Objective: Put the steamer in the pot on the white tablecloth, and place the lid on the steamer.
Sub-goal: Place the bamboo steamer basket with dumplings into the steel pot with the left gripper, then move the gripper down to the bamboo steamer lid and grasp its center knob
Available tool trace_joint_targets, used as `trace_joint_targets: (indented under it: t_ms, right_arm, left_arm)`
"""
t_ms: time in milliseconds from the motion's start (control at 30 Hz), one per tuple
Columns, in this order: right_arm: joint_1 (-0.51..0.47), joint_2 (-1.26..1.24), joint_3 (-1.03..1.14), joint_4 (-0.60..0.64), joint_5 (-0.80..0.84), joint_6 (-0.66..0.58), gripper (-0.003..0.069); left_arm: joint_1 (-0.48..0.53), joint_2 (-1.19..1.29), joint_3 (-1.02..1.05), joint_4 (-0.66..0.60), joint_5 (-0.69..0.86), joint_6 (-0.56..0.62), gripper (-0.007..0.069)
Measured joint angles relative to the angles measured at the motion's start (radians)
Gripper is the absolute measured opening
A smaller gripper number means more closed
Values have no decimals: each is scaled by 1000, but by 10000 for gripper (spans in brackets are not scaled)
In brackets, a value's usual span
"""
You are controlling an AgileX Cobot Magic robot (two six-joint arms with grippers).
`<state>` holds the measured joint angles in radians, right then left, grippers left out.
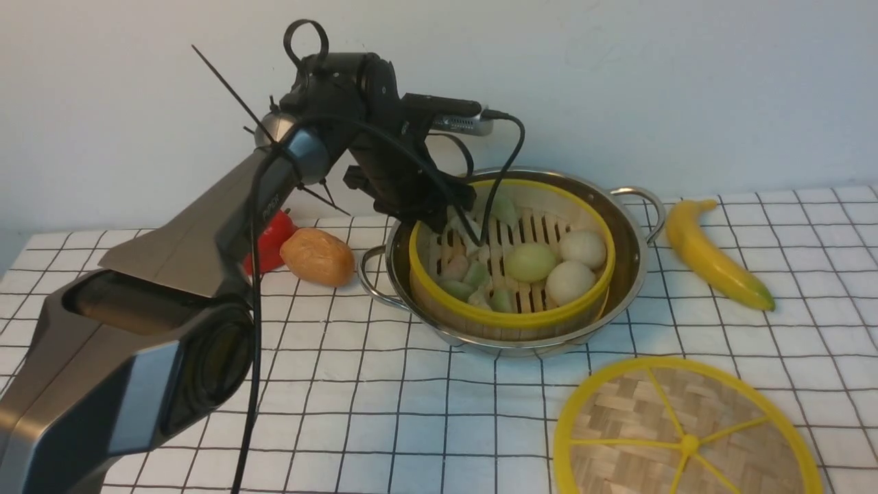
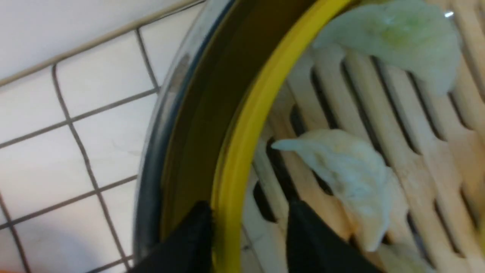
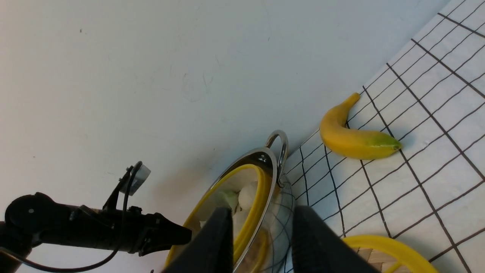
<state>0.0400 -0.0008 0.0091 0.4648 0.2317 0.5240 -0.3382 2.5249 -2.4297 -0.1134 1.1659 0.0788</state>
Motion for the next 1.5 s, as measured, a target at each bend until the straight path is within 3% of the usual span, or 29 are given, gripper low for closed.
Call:
trace_joint_targets:
  t_ms: [100,233,433,500,567,700,733,800,967,1033,1167,1333,1500]
  right_arm:
    - [0,0,0,2,0,-1,242]
    - [0,0,0,2,-4,-4,242]
    - [0,0,0,1,-161,-8,242]
    - [0,-1,-21,-21,-250,-18,242]
    - [0,-1,-84,-62,-326,-38,242]
    - [0,76,-290,-171,-339,-60,242]
    - [0,82,-312,-183,-330,-60,242]
    - [0,182,-458,-250,-224,-60,242]
    - [0,402,-692,-307,116,-139,242]
    - [0,473,-756,-306,226,-204,242]
    - [0,705,-846,-210,506,-453,242]
    - [0,962,-857,-73,675,-624,242]
    - [9,1175,-857,-52,703,-663,242]
  left_arm:
    - [-1,-10,-4,-3,0,0,391]
    - [-1,-32,-50,27,12,2,449]
    - [0,-113,-188,158,41,0,454]
    - [3,-158,-223,194,42,-1,414]
    - [5,-221,-237,221,43,-1,325]
    - [6,-332,-240,230,45,1,68]
    - [6,-342,-240,230,45,1,68]
    - [6,-409,-240,229,46,7,-13]
    - [6,-533,-240,207,49,11,-23]
    - [6,-573,-239,202,49,13,-23]
    - [5,-732,-154,196,49,43,-23]
    - [5,-953,138,197,49,79,-23]
    - [5,-1262,606,196,19,90,-23]
